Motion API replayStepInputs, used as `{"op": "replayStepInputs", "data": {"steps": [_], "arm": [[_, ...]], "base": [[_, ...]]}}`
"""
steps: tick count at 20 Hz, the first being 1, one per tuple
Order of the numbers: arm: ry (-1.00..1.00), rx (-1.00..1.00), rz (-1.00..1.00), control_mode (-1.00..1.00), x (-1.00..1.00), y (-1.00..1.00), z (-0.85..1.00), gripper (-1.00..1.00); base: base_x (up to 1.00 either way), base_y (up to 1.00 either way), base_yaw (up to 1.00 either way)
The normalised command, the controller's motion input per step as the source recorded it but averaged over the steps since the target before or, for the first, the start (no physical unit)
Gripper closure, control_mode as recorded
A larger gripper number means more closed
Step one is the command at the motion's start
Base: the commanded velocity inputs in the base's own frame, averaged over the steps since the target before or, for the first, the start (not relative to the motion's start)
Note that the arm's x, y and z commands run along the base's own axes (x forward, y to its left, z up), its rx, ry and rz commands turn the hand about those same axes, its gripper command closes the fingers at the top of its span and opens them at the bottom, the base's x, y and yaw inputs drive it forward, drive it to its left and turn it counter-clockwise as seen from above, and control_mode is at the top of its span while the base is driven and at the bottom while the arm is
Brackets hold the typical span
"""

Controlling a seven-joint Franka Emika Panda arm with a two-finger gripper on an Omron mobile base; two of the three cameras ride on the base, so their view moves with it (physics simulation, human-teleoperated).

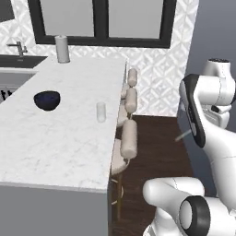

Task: Take a straw from the drawer in front and place it inside the glass cup on the dining counter.

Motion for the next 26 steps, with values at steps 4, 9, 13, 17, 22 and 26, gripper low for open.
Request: {"op": "replayStepInputs", "data": {"steps": [4,9,13,17,22,26], "arm": [[0.0,0.0,0.0,1.0,0.0,0.0,0.0,1.0],[0.0,0.0,0.0,1.0,0.0,0.0,0.0,1.0],[0.0,0.0,0.0,1.0,0.0,0.0,0.0,1.0],[0.0,0.0,0.0,1.0,0.0,0.0,0.0,1.0],[0.0,0.0,0.0,1.0,0.0,0.0,0.0,1.0],[0.0,0.0,0.0,1.0,0.0,0.0,0.0,1.0]], "base": [[0.52,-0.57,0.61],[0.06,-0.87,0.55],[0.0,-0.9,0.55],[0.04,-0.76,0.59],[0.09,-0.73,0.6],[0.09,-0.76,0.59]]}}
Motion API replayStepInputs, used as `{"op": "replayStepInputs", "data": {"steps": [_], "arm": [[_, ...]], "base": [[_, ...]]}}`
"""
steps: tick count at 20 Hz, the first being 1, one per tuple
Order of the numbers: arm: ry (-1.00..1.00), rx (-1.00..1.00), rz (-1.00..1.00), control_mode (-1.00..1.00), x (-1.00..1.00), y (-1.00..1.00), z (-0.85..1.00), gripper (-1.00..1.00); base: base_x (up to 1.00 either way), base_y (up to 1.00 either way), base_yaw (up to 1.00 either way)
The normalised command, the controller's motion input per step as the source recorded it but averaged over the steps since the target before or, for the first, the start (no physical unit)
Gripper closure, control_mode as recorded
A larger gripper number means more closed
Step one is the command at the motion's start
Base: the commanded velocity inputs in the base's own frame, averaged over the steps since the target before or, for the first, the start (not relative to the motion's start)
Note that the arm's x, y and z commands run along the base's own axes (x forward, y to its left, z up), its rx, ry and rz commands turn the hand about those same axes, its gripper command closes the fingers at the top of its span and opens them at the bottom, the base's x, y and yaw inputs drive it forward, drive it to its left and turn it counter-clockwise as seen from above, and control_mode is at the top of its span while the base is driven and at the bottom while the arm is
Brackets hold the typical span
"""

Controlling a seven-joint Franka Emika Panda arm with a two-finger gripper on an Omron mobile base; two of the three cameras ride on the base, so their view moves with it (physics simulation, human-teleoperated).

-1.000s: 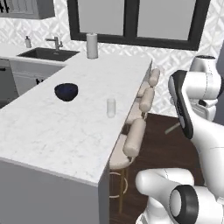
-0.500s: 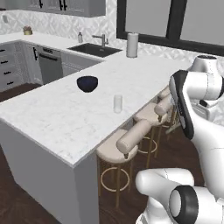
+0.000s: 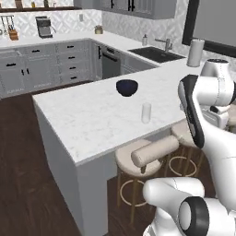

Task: Take a straw from the drawer in front and place it inside the glass cup on the dining counter.

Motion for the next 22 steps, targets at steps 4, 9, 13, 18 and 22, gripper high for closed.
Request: {"op": "replayStepInputs", "data": {"steps": [4,9,13,18,22], "arm": [[0.0,0.0,0.0,1.0,0.0,0.0,0.0,1.0],[0.0,0.0,0.0,1.0,0.0,0.0,0.0,1.0],[0.0,0.0,0.0,1.0,0.0,0.0,0.0,1.0],[0.0,0.0,0.0,1.0,0.0,0.0,0.0,1.0],[0.0,0.0,0.0,1.0,0.0,0.0,0.0,1.0]], "base": [[0.19,-0.82,0.56],[0.21,-0.94,0.52],[0.18,-0.9,0.52],[0.6,-0.41,0.43],[0.72,-0.02,0.27]]}}
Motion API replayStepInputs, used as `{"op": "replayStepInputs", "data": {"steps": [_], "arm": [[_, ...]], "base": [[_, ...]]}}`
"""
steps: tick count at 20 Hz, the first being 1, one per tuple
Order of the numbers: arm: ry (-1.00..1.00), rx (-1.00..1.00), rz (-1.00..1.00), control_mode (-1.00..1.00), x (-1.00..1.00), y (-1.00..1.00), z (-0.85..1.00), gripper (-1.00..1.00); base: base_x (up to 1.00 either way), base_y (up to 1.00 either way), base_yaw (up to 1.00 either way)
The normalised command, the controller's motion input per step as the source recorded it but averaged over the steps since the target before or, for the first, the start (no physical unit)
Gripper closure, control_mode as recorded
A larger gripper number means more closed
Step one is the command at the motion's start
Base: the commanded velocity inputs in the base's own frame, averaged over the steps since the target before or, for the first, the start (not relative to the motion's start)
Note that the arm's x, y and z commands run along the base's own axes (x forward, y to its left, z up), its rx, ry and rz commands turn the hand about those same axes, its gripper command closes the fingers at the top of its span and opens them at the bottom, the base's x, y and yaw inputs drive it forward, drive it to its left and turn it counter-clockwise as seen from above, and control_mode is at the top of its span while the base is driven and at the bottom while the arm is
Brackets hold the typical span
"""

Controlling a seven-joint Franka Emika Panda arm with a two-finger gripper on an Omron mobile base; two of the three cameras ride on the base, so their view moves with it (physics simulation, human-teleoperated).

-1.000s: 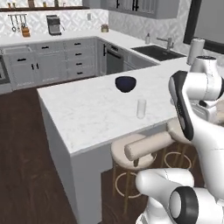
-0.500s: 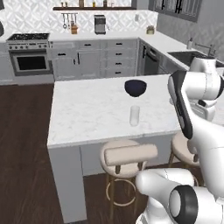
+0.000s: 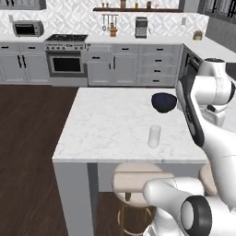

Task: Take a straw from the drawer in front and place it inside the glass cup on the dining counter.

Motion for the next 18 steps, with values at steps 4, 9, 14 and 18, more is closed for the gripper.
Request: {"op": "replayStepInputs", "data": {"steps": [4,9,14,18], "arm": [[0.0,0.0,0.0,1.0,0.0,0.0,0.0,1.0],[-0.1,0.0,0.1,-1.0,0.03,-0.03,0.26,1.0],[-0.49,0.0,0.22,-1.0,-0.06,-0.2,0.79,1.0],[-0.6,0.0,0.34,-1.0,0.02,-0.31,0.53,1.0]], "base": [[0.51,-0.11,0.32],[0.15,-0.01,0.09],[0.0,0.0,0.0],[0.0,0.0,0.0]]}}
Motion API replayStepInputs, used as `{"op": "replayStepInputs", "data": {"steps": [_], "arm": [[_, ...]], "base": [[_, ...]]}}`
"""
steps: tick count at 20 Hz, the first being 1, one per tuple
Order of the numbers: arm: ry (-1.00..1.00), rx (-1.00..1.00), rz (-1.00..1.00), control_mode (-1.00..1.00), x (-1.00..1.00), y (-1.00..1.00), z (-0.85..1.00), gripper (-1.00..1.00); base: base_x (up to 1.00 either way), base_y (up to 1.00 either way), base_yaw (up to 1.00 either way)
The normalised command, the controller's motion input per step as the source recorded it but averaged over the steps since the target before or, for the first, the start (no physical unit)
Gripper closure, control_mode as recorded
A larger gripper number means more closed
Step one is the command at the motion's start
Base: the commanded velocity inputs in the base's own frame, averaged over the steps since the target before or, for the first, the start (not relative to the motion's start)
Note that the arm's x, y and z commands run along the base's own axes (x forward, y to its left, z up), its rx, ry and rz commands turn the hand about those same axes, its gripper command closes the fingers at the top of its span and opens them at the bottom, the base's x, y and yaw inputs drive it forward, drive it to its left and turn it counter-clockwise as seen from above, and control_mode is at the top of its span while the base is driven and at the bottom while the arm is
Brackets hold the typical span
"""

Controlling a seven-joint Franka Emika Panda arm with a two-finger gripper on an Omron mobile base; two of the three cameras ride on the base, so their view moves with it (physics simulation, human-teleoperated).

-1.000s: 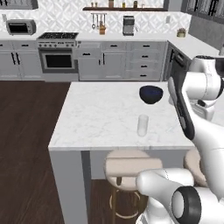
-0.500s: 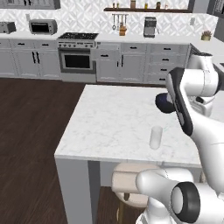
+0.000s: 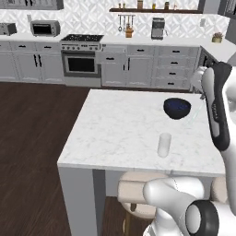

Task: Take a straw from the drawer in front and place it inside the glass cup on the dining counter.

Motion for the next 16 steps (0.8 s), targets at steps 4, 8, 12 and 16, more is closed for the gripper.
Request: {"op": "replayStepInputs", "data": {"steps": [4,8,12,16], "arm": [[-0.61,0.0,0.38,-1.0,0.3,-0.25,0.38,1.0],[-0.53,0.0,0.37,-1.0,0.63,-0.09,0.19,1.0],[-0.42,0.0,0.44,-1.0,0.77,0.0,0.0,1.0],[-0.44,-0.03,0.49,-1.0,0.74,0.01,0.0,1.0]], "base": [[0.0,0.0,0.0],[0.0,0.0,0.0],[0.0,0.0,0.0],[0.0,0.0,0.0]]}}
